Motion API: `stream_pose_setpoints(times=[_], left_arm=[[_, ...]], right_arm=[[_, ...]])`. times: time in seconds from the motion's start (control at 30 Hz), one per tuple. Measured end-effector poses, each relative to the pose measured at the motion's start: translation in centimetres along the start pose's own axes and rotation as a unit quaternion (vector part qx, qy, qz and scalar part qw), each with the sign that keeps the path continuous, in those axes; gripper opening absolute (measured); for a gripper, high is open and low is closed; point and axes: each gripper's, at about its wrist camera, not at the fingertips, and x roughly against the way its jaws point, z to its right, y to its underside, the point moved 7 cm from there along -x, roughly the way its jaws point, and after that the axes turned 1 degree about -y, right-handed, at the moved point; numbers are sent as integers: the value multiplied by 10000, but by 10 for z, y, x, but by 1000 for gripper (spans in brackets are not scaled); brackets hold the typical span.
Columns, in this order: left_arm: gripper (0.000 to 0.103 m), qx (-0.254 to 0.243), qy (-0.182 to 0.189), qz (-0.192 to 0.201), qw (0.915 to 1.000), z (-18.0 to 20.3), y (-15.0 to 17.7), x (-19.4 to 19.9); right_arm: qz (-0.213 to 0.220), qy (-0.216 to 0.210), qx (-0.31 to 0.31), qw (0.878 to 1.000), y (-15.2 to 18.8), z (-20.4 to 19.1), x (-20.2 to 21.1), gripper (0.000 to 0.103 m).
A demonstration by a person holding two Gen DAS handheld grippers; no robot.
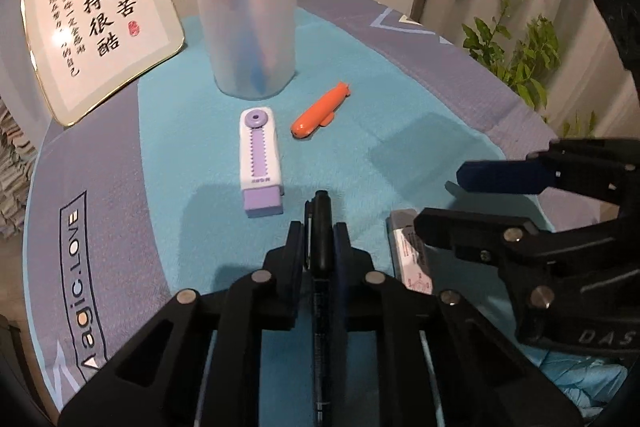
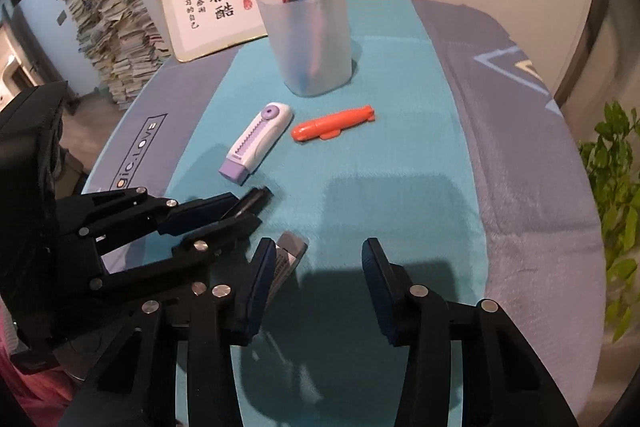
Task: Organize stationery
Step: 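Lift the black marker with the left tool while the right tool grasps the white pink-labelled marker, then insert the white marker into the frosted cup with the right tool and open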
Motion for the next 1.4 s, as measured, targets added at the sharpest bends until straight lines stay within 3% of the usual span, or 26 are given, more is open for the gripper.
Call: stream_pose_setpoints(times=[0.2, 0.4, 0.6, 0.7, 0.8, 1.2, 1.4], left_arm=[[12, 397, 25, 537, 9978, -21, -7, 45], [12, 596, -140, 1053, 9925, -38, -9, 85], [12, 726, -183, 1076, 9914, -44, -3, 89], [13, 808, -176, 1041, 9911, -47, 1, 89], [13, 858, -192, 1049, 9906, -53, 2, 91], [13, 994, -186, 1066, 9892, -61, 6, 93], [13, 1072, -180, 1173, 9871, -65, 5, 101]], right_arm=[[-40, -234, -105, 9997, -1, -5, 0, 47], [-372, -215, -99, 9990, -1, -17, -16, 47], [-596, -56, -194, 9980, -7, -25, -32, 47], [-577, 119, -60, 9982, -11, -29, -36, 20], [-539, -143, -143, 9983, -11, -33, -32, 18], [958, -370, -158, 9946, -61, -39, 47, 16], [2038, -251, -183, 9785, -117, -41, 95, 16]])
